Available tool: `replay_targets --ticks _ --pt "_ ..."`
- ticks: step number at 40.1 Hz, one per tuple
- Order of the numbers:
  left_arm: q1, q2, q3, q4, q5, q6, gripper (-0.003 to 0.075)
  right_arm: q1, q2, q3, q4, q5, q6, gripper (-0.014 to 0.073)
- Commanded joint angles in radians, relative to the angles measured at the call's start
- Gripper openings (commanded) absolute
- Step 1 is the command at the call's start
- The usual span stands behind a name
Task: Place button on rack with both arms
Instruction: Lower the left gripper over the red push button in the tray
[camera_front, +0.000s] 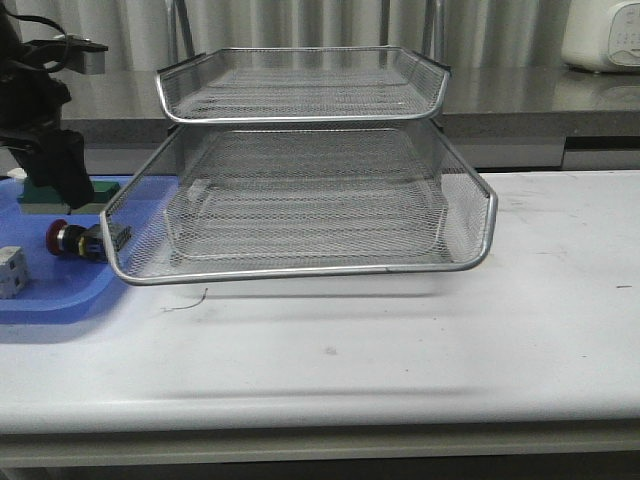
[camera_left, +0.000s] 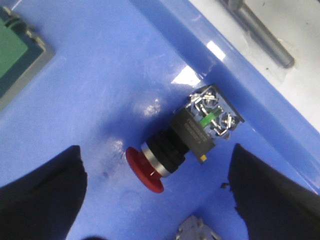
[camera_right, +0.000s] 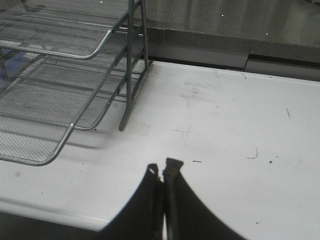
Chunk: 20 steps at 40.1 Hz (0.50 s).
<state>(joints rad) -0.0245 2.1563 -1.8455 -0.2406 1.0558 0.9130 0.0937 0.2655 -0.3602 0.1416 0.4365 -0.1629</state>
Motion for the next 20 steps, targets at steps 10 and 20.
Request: replay_targets --ticks 10,20 --pt "-0.041 -0.022 -0.034 0.006 -0.043 0.001 0.0682 -0.005 0.006 -0.025 -0.007 -0.081 0.0 -0.0061" --pt "-0.046 0.005 -0.034 0.006 -0.047 -0.001 0.0682 -0.005 0.006 -0.025 -0.007 -0.081 0.0 -0.0061"
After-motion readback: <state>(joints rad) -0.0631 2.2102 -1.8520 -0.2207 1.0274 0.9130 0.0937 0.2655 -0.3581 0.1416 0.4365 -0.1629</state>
